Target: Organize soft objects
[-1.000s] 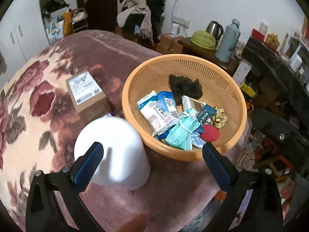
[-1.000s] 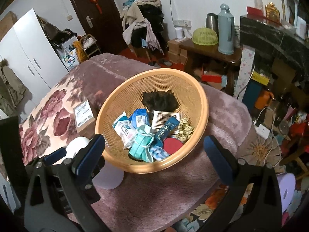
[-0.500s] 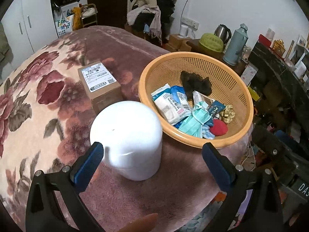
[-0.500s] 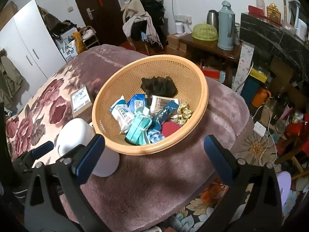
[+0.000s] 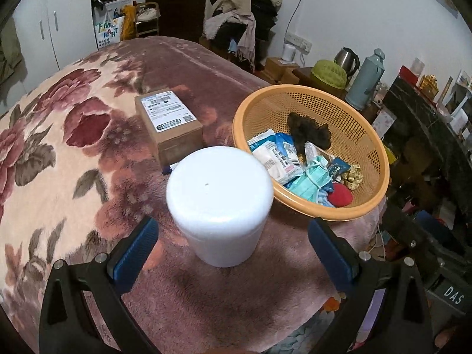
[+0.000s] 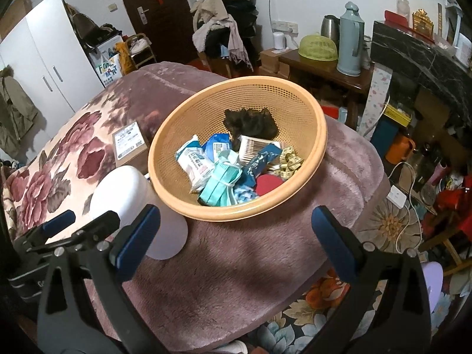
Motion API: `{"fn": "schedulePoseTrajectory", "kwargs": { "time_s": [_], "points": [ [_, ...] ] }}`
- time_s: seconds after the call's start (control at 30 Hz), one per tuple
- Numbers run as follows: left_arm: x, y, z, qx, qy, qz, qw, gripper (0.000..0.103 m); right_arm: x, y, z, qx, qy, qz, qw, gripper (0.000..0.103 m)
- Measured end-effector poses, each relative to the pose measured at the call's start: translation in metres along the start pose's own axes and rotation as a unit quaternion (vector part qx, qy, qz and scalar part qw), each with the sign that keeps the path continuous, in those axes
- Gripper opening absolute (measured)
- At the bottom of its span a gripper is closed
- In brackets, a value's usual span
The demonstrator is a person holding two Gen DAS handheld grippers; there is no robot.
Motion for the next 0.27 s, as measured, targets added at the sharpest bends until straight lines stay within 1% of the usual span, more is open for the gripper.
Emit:
{"fn": "schedulePoseTrajectory", "kwargs": {
  "time_s": [0.27],
  "points": [
    [-0.023, -0.019, -0.01, 0.016, -0.017, -0.004, 0.9997, 0.101, -0.018, -0.007, -0.008, 0.0, -0.016, 0.006, 1.0, 0.103]
  ]
}}
Point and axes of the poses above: each gripper's, at about its wrist camera, not at the fingertips, and y roughly the way its jaws point, x to its right, z to its top, the point moved 9 cm from there along y, roughly the way its jaws point, and after that the axes turned 4 degrees about z, right-handed, at the moved point
